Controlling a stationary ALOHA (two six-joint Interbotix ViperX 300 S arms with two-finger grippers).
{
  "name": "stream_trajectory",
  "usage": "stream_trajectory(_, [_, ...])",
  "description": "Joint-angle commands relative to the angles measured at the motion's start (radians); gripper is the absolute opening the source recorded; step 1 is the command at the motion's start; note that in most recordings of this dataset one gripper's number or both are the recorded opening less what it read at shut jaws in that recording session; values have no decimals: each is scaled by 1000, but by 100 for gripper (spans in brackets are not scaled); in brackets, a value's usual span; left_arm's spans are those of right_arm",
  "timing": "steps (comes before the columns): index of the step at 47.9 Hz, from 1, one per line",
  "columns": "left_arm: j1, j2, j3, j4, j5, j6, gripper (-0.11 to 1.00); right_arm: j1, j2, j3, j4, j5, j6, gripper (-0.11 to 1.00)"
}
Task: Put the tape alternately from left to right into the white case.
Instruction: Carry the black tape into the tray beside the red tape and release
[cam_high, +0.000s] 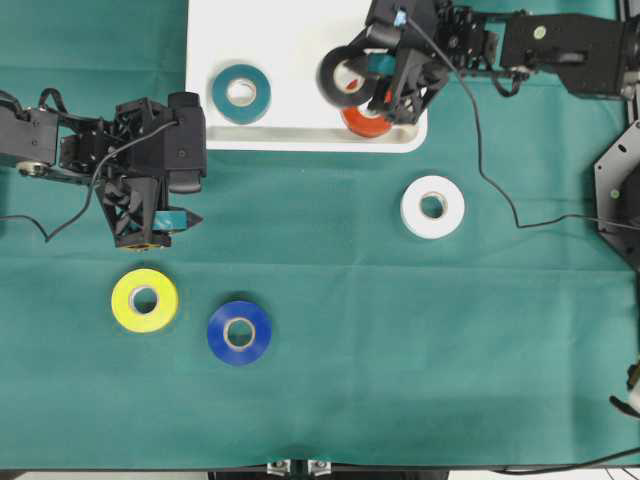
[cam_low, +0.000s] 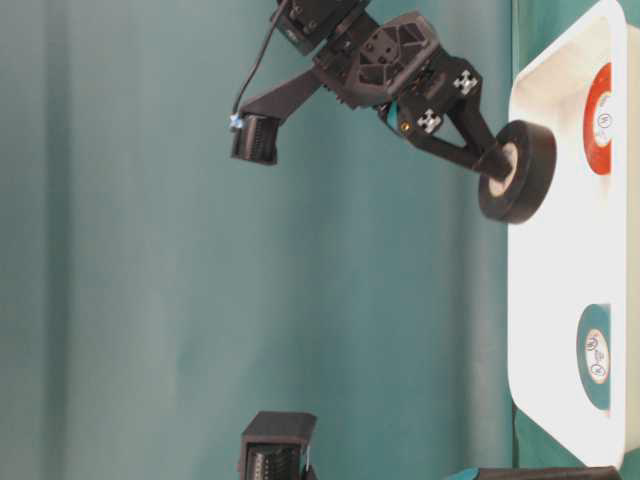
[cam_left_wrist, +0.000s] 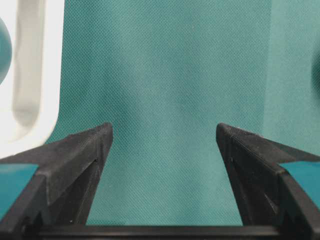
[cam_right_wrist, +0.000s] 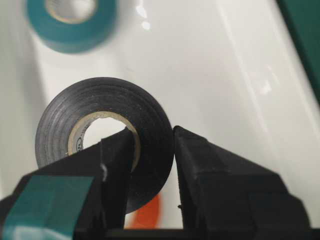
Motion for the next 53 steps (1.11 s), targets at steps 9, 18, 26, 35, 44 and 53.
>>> stream_trajectory(9, [-8, -20, -9, -2, -8, 0, 84, -75, 6, 0, -15, -23, 0, 25])
stream_trajectory(18, [-12, -18, -9, -2, -8, 0, 84, -104, 26, -3, -32, -63, 0, 25])
stream_trajectory(26, [-12, -18, -9, 0, -8, 0, 84, -132, 60, -5, -41, -67, 0, 25])
stream_trajectory(35, [-12, -18, -11, -2, -8, -2, 84, -150, 84, -6, -40, -67, 0, 25])
stream_trajectory(44, [-12, -17, -12, -2, -8, -2, 84, -150, 86, -9, -41, -67, 0, 25])
stream_trajectory(53, [-12, -17, -15, 0, -8, -2, 84, -152, 86, -9, -41, -63, -2, 25])
